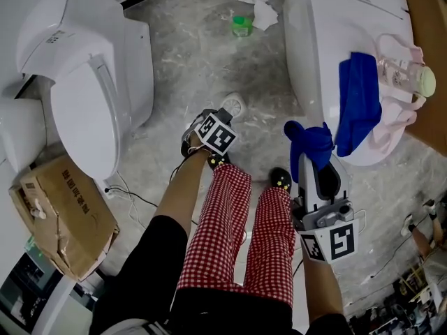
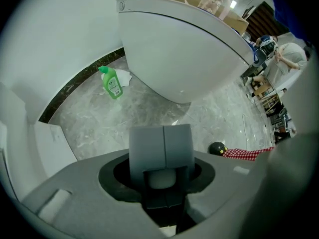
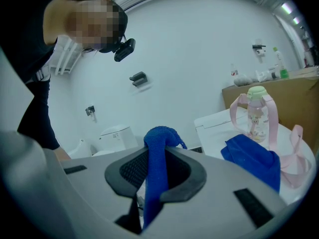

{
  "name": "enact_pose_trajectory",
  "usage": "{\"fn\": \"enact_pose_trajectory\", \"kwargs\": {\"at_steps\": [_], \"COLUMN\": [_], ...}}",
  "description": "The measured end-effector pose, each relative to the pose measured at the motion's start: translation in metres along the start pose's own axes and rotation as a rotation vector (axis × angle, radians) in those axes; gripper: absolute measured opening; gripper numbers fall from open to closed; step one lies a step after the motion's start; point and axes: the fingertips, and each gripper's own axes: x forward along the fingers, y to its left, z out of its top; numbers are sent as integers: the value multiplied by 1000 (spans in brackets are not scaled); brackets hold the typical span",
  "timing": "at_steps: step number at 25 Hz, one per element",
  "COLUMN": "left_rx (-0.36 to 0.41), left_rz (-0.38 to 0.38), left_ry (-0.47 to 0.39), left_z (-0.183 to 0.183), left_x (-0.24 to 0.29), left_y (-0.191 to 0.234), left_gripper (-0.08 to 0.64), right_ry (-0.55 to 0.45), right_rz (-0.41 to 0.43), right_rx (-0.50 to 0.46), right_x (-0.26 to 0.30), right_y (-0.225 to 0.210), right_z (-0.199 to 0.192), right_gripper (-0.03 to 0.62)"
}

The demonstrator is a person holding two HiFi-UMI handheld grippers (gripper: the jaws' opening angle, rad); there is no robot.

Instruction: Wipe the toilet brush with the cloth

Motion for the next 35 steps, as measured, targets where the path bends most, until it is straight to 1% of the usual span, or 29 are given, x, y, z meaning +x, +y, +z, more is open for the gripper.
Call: {"fn": "enact_pose_trajectory", "kwargs": {"at_steps": [6, 14, 21, 30, 35], "left_rx": [-55, -65, -89, -110, -140], "left_rz": [22, 14, 19, 26, 35], "left_ry": [-13, -34, -72, -118, -169], "left_z": [-2, -2, -4, -17, -22], "left_x": [-6, -20, -38, -64, -81], "left_y": [5, 6, 5, 2, 1], "left_gripper": [175, 175, 175, 175, 175], "right_ry": [-1, -2, -3, -10, -13], "right_rz": [2, 0, 38, 83, 91], "right_rx": [-10, -8, -15, -34, -48], "right_x": [-2, 1, 10, 12, 6], "right_y": [-2, 0, 14, 37, 46], "right_z": [2, 5, 10, 18, 20], "right_gripper": [66, 66, 66, 66, 66]}}
